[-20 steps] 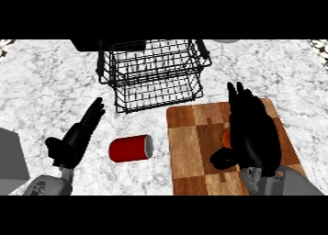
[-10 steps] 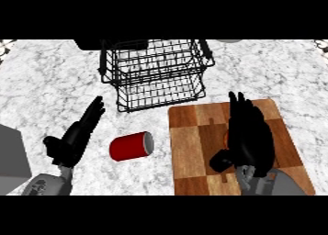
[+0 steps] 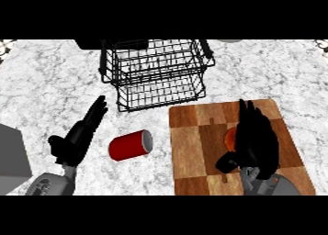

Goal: Pick the tomato from the cutting board and place it in the tiered basket

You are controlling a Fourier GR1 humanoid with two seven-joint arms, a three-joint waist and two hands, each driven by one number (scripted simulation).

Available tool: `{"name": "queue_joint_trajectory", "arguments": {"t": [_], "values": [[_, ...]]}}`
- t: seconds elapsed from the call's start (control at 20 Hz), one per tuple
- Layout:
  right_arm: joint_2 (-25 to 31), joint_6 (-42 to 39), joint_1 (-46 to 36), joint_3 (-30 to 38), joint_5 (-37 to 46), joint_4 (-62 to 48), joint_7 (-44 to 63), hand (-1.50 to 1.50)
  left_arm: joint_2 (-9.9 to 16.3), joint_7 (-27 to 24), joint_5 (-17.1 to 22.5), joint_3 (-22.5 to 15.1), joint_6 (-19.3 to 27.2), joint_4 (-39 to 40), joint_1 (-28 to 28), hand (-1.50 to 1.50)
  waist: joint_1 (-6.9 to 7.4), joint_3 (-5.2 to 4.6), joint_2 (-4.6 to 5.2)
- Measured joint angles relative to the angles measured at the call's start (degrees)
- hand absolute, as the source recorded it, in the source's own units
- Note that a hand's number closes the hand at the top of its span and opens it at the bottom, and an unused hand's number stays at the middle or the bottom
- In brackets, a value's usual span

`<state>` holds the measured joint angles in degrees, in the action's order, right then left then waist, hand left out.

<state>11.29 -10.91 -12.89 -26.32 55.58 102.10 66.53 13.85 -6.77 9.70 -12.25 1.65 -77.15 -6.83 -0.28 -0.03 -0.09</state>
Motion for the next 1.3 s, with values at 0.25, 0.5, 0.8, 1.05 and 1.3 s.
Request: {"name": "queue_joint_trajectory", "arguments": {"t": [0.25,0.5,0.8,1.05,1.3], "values": [[-2.14,0.04,2.15,2.38,2.09,-1.39,-2.24,-1.5,-0.81,-0.45,-0.79,0.68,-0.48,1.21,-0.79,0.0,0.11,0.01,0.05],[-4.07,0.17,4.26,4.03,4.14,-3.22,-4.6,-1.5,-1.21,0.48,-1.25,1.47,-1.29,0.36,-0.66,0.0,0.22,0.01,0.06],[-6.21,1.43,4.86,7.07,6.03,-6.46,-7.69,1.5,-2.1,0.62,-2.71,2.21,-2.37,-0.8,0.74,0.0,0.32,0.01,0.04],[-6.71,5.32,3.46,8.07,7.71,-7.91,-12.07,1.5,-2.82,0.77,-3.45,3.27,-2.96,-0.29,0.37,0.0,0.31,-0.02,0.02],[-7.87,7.57,1.9,8.97,9.8,-10.11,-14.74,1.5,-3.88,1.39,-5.01,3.73,-3.57,-1.52,1.39,0.0,0.36,0.01,0.05]]}}
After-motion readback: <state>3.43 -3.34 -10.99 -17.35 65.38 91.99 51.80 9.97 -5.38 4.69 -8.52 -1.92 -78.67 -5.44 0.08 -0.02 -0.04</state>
